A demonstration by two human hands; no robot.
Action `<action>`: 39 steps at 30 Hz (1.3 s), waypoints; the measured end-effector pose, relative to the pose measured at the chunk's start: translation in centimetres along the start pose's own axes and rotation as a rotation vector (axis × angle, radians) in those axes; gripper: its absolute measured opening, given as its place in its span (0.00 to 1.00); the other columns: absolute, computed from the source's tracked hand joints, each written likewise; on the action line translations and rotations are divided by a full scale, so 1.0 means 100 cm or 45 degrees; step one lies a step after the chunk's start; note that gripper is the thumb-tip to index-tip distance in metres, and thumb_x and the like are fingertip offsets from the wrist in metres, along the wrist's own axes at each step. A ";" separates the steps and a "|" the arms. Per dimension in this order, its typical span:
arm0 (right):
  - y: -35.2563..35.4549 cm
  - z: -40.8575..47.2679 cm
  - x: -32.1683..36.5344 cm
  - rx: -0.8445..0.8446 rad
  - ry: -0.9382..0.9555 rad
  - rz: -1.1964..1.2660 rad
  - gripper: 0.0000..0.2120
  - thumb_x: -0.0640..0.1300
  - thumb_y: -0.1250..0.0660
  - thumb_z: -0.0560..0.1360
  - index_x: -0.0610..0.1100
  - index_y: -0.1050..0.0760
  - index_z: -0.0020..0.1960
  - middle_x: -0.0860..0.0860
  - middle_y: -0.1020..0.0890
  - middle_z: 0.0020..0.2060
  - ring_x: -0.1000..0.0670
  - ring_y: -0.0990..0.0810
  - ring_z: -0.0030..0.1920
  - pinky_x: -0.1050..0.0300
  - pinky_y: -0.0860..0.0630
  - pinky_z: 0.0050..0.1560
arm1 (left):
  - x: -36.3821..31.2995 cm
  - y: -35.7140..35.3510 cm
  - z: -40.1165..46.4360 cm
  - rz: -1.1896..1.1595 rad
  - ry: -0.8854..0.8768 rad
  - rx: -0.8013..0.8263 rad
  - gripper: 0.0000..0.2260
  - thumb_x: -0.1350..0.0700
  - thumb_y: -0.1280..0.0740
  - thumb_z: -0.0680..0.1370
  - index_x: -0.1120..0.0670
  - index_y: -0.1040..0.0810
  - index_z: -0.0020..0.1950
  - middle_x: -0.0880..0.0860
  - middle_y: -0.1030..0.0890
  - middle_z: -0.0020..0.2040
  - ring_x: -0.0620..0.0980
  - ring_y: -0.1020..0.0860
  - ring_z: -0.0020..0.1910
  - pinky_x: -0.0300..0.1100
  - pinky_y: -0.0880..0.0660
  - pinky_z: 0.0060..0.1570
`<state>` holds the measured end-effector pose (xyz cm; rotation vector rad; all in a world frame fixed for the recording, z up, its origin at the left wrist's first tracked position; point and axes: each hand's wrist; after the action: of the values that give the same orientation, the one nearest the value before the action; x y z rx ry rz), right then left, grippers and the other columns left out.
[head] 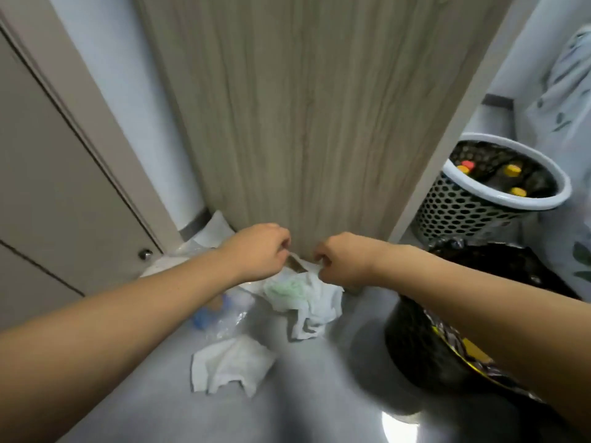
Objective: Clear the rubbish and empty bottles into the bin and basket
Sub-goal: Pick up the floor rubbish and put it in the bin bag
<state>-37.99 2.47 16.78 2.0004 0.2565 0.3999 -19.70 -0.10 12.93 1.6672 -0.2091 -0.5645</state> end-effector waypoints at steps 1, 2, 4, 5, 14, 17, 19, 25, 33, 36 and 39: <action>-0.007 0.012 0.014 0.025 0.033 -0.004 0.12 0.45 0.38 0.74 0.44 0.25 0.55 0.47 0.21 0.51 0.43 0.23 0.52 0.56 0.29 0.45 | 0.018 -0.003 -0.009 -0.002 0.043 0.015 0.09 0.54 0.39 0.77 0.54 0.23 0.54 0.54 0.22 0.53 0.55 0.24 0.54 0.48 0.27 0.52; -0.016 0.025 0.031 0.051 0.069 0.000 0.14 0.45 0.38 0.74 0.45 0.26 0.59 0.47 0.21 0.54 0.43 0.23 0.55 0.56 0.29 0.47 | 0.039 -0.007 -0.020 -0.007 0.097 0.033 0.09 0.54 0.39 0.77 0.54 0.23 0.54 0.54 0.22 0.54 0.55 0.24 0.54 0.48 0.27 0.52; -0.036 0.049 0.060 0.099 0.118 0.013 0.20 0.45 0.37 0.75 0.45 0.30 0.67 0.47 0.24 0.61 0.45 0.25 0.61 0.56 0.30 0.55 | 0.079 -0.018 -0.042 -0.027 0.201 0.076 0.10 0.54 0.39 0.77 0.54 0.23 0.55 0.53 0.22 0.55 0.54 0.24 0.55 0.47 0.27 0.53; -0.050 0.061 0.074 0.128 0.134 0.030 0.22 0.46 0.37 0.75 0.45 0.31 0.69 0.47 0.25 0.63 0.45 0.26 0.63 0.57 0.30 0.58 | 0.097 -0.024 -0.053 -0.040 0.251 0.097 0.09 0.54 0.39 0.77 0.54 0.23 0.54 0.52 0.22 0.55 0.54 0.24 0.54 0.46 0.27 0.52; -0.192 0.113 0.147 0.340 0.097 -0.149 0.33 0.55 0.31 0.71 0.43 0.38 0.70 0.44 0.30 0.64 0.42 0.29 0.63 0.49 0.30 0.60 | 0.211 -0.117 -0.169 -0.312 0.824 0.243 0.06 0.54 0.36 0.76 0.53 0.23 0.50 0.53 0.20 0.49 0.53 0.22 0.48 0.43 0.25 0.50; -0.222 0.115 0.156 0.380 0.102 -0.334 0.36 0.52 0.30 0.71 0.42 0.41 0.72 0.43 0.31 0.65 0.42 0.30 0.64 0.50 0.33 0.61 | 0.226 -0.139 -0.193 -0.399 0.966 0.268 0.05 0.56 0.35 0.76 0.55 0.23 0.49 0.55 0.20 0.49 0.53 0.23 0.45 0.42 0.26 0.48; -0.227 0.118 0.159 0.380 0.167 -0.429 0.28 0.45 0.32 0.73 0.42 0.37 0.69 0.43 0.28 0.64 0.42 0.27 0.63 0.51 0.33 0.61 | 0.238 -0.150 -0.197 -0.399 1.004 0.259 0.08 0.56 0.36 0.77 0.56 0.23 0.54 0.56 0.20 0.54 0.55 0.23 0.52 0.42 0.27 0.53; -0.197 0.146 0.169 0.417 0.109 -0.072 0.15 0.43 0.32 0.72 0.44 0.25 0.58 0.46 0.21 0.56 0.44 0.22 0.56 0.56 0.27 0.50 | 0.267 -0.159 -0.167 -0.276 1.111 -0.013 0.20 0.58 0.36 0.74 0.56 0.30 0.67 0.58 0.32 0.65 0.61 0.27 0.61 0.51 0.28 0.59; -0.154 0.176 0.181 0.287 0.135 0.194 0.20 0.40 0.42 0.77 0.46 0.35 0.69 0.43 0.26 0.61 0.41 0.26 0.59 0.57 0.32 0.50 | 0.289 -0.174 -0.135 -0.075 1.219 0.100 0.18 0.58 0.36 0.76 0.59 0.34 0.64 0.61 0.30 0.62 0.62 0.25 0.57 0.51 0.26 0.50; -0.146 0.177 0.179 0.277 0.143 0.183 0.23 0.40 0.43 0.77 0.50 0.36 0.72 0.45 0.27 0.63 0.42 0.27 0.61 0.58 0.32 0.53 | 0.283 -0.178 -0.136 -0.038 1.240 0.102 0.11 0.60 0.36 0.76 0.61 0.29 0.58 0.61 0.24 0.57 0.61 0.23 0.55 0.49 0.25 0.48; -0.140 0.176 0.172 0.289 0.145 0.161 0.15 0.39 0.42 0.76 0.49 0.26 0.60 0.45 0.23 0.58 0.43 0.25 0.56 0.61 0.34 0.46 | 0.274 -0.177 -0.143 -0.088 1.203 0.199 0.08 0.58 0.36 0.76 0.59 0.27 0.54 0.59 0.21 0.54 0.60 0.22 0.53 0.47 0.25 0.48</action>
<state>-15.38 0.23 -0.10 2.2270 0.2568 0.5883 7.56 3.53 -9.77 1.9237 0.5041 0.2338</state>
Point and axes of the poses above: each hand's wrist, its own z-axis towards the middle knuckle, its own y-axis out of the back of the hand, x = y × z
